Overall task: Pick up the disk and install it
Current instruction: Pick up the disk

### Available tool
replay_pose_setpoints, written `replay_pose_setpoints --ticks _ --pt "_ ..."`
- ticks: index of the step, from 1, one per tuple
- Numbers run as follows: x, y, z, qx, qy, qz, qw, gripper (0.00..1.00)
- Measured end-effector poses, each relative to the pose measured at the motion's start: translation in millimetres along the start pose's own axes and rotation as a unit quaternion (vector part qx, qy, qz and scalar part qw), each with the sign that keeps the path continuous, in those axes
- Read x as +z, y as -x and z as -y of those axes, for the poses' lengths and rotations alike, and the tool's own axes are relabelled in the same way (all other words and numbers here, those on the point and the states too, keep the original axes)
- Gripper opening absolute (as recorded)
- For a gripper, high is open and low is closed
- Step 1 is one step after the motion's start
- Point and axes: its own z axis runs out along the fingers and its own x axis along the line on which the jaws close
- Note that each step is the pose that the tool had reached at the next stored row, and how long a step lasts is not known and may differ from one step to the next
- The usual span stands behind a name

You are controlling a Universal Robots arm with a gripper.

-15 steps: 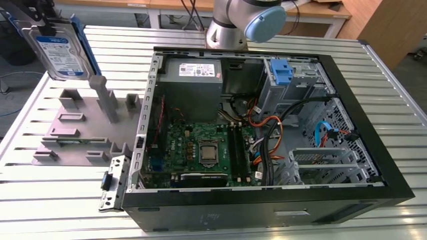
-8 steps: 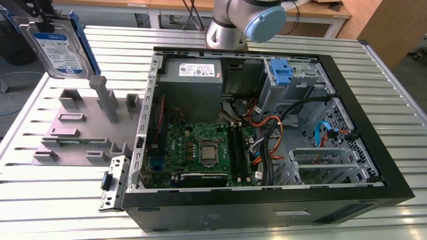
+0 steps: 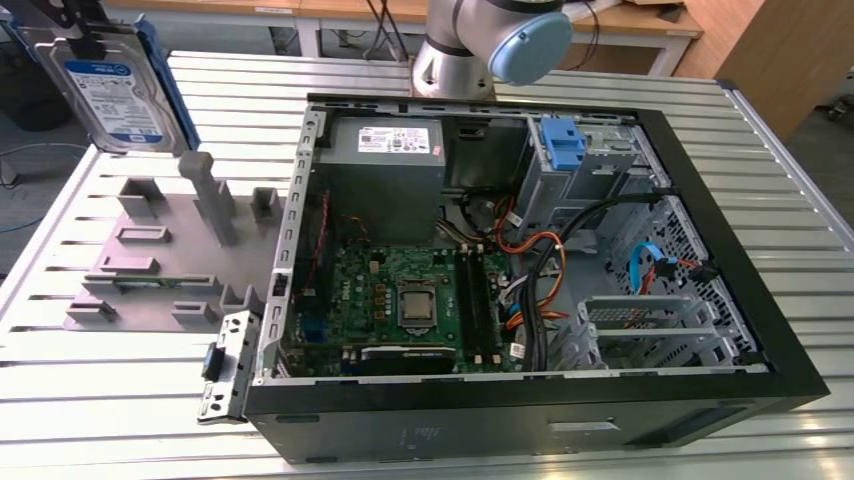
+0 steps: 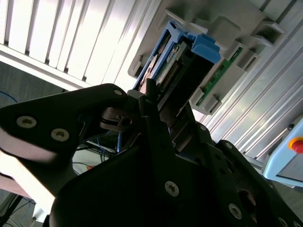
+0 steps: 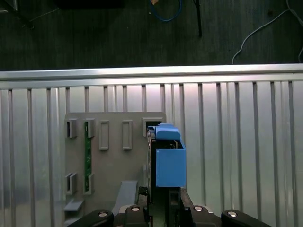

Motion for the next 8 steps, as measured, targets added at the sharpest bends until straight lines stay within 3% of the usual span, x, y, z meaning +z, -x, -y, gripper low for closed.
replay_pose_setpoints --ticks 8 --pt "-4.0 0.1 0.0 0.000 0.0000 0.0000 1.0000 0.35"
